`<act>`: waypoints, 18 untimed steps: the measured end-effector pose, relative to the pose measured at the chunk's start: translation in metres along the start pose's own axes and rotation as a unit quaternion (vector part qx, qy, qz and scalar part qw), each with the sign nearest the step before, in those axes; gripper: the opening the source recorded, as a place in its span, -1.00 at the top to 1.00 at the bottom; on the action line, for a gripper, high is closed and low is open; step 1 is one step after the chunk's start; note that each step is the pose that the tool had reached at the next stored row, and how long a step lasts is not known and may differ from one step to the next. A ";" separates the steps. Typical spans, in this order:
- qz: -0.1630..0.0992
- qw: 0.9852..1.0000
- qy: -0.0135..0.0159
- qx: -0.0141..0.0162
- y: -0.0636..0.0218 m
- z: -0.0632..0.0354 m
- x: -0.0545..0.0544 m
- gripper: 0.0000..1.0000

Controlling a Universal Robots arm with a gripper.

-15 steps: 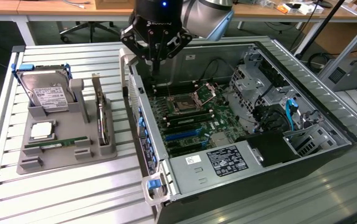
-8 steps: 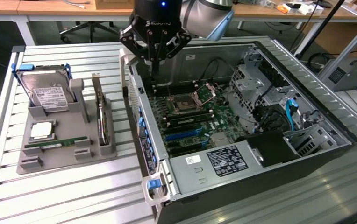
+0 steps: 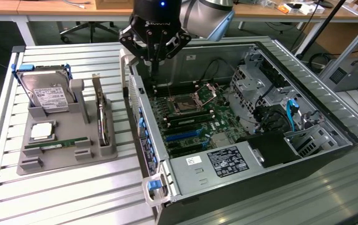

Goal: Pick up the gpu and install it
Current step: 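Reach for the gpu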

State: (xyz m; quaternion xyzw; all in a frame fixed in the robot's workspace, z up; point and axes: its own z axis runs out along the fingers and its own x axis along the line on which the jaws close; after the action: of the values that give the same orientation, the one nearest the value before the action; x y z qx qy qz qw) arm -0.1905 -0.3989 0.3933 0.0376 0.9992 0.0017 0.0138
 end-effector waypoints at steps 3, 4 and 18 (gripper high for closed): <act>0.000 1.000 0.000 0.001 -0.0003 -0.0001 0.004 0.79; 0.000 1.000 0.000 0.002 -0.0003 -0.0002 0.004 0.79; 0.000 1.000 -0.001 0.007 -0.0006 -0.0002 0.008 0.79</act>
State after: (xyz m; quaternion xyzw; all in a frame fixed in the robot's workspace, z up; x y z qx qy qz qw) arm -0.1990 -0.3989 0.3932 0.0375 0.9992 -0.0057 0.0141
